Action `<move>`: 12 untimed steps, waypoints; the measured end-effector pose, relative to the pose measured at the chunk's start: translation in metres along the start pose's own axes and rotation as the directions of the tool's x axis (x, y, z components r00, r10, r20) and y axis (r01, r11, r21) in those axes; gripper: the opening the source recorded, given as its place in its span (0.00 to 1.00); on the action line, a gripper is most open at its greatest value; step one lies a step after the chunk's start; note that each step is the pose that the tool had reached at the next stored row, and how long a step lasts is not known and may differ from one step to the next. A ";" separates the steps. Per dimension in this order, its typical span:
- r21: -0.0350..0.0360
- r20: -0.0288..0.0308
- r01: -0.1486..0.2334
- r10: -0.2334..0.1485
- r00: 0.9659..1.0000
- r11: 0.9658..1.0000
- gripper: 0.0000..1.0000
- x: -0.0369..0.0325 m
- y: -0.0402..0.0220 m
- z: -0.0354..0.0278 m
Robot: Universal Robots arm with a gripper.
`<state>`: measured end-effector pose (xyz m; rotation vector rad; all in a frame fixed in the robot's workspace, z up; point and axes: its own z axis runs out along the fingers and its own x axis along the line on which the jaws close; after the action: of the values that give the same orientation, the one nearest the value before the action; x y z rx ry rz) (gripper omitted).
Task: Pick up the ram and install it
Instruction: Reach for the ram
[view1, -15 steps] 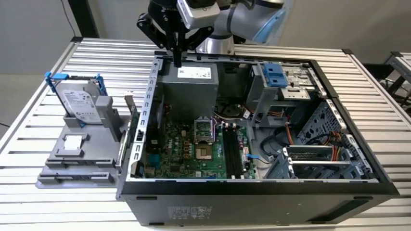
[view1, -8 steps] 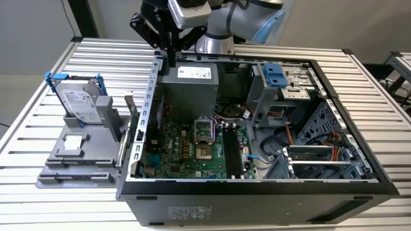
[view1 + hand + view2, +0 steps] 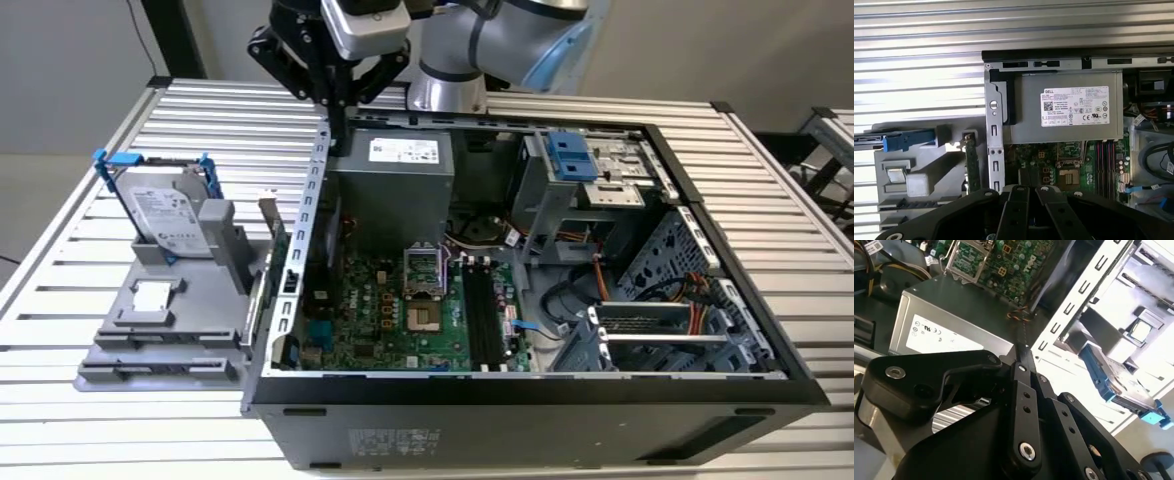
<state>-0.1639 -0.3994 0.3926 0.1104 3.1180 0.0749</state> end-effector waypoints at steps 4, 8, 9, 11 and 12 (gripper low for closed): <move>0.000 0.000 0.000 0.000 1.000 1.000 0.00 0.0108 -0.0011 -0.0003; 0.000 0.000 0.000 0.000 1.000 1.000 0.00 0.0237 -0.0024 -0.0006; 0.000 0.000 0.000 0.000 1.000 1.000 0.00 0.0270 -0.0027 -0.0006; 0.000 0.000 0.000 0.000 1.000 1.000 0.00 0.0332 -0.0034 -0.0008; 0.000 0.000 0.000 0.000 1.000 1.000 0.00 0.0363 -0.0037 -0.0009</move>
<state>-0.2005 -0.4006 0.3926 0.1104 3.1180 0.0749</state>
